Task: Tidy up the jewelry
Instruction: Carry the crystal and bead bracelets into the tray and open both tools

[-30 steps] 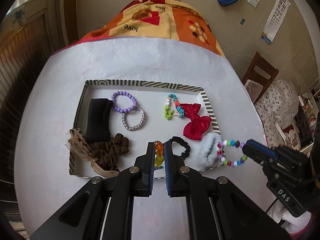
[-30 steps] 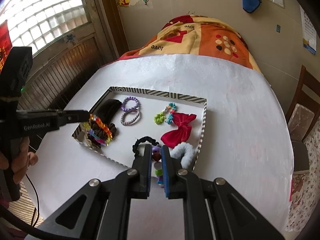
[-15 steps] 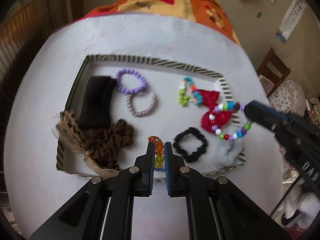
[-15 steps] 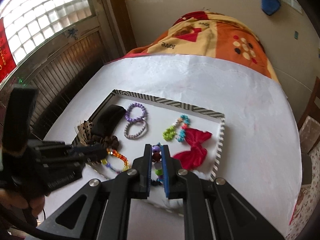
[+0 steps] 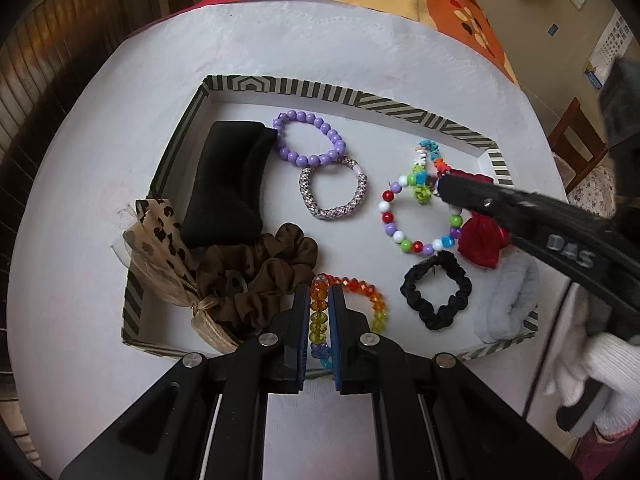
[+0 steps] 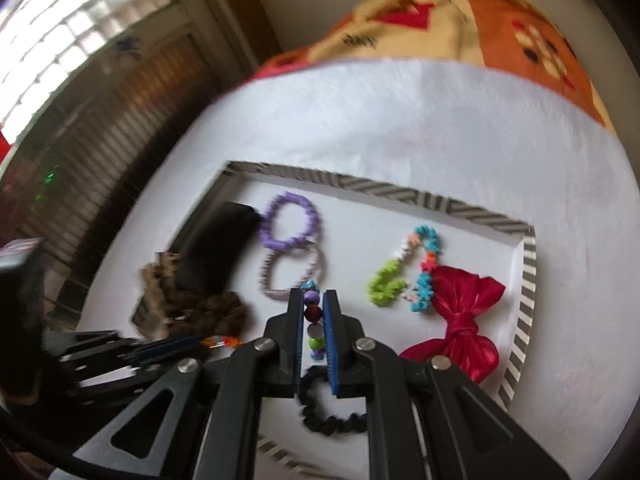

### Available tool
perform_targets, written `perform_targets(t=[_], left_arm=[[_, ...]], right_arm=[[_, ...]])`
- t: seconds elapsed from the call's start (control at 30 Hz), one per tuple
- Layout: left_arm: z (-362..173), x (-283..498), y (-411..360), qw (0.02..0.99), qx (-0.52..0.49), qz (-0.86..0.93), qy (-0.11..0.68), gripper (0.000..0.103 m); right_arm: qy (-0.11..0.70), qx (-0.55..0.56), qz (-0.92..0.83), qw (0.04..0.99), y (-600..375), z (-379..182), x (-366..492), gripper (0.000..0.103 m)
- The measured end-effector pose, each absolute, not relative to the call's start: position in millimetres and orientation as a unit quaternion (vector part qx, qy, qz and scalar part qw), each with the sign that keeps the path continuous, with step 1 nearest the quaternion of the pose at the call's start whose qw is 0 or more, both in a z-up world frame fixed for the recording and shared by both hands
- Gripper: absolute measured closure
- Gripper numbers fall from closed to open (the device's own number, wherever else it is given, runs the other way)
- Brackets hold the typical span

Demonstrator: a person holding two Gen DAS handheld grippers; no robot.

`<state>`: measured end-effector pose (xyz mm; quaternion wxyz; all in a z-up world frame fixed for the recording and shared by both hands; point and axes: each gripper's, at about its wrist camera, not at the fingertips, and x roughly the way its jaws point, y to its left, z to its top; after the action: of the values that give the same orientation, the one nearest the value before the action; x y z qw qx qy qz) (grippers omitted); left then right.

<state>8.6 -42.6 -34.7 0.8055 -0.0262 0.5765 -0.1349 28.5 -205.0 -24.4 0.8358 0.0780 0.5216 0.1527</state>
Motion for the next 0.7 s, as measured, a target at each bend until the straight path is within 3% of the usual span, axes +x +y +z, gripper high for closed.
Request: perform_targets(t=[0.37,0.47,0.53,0.7], left_arm=[[-40.3,18.2,-43.9,0.81,-0.017,-0.112,0.575,0.102],[-43.1,19.7,-43.8,0.806,-0.015,-0.107,0.582,0.097],[-42.8,19.0,-43.8,0.806,-0.014,-0.107,0.582,0.091],[-34.1,11.1,-44.4,0.81,-0.012,-0.116,0.574,0.09]], right_arm=[[0.553,0.08,0.121,0.82,-217.6,-62.9,31.6,0.093],[0.551,0.074,0.117,0.823,-216.9,-60.9,28.1,0.081],[0.546,0.074,0.116,0.826,-217.2,-56.6,24.8,0.068],[0.53,0.075,0.109,0.838,-220.4,-39.9,8.5,0.065]])
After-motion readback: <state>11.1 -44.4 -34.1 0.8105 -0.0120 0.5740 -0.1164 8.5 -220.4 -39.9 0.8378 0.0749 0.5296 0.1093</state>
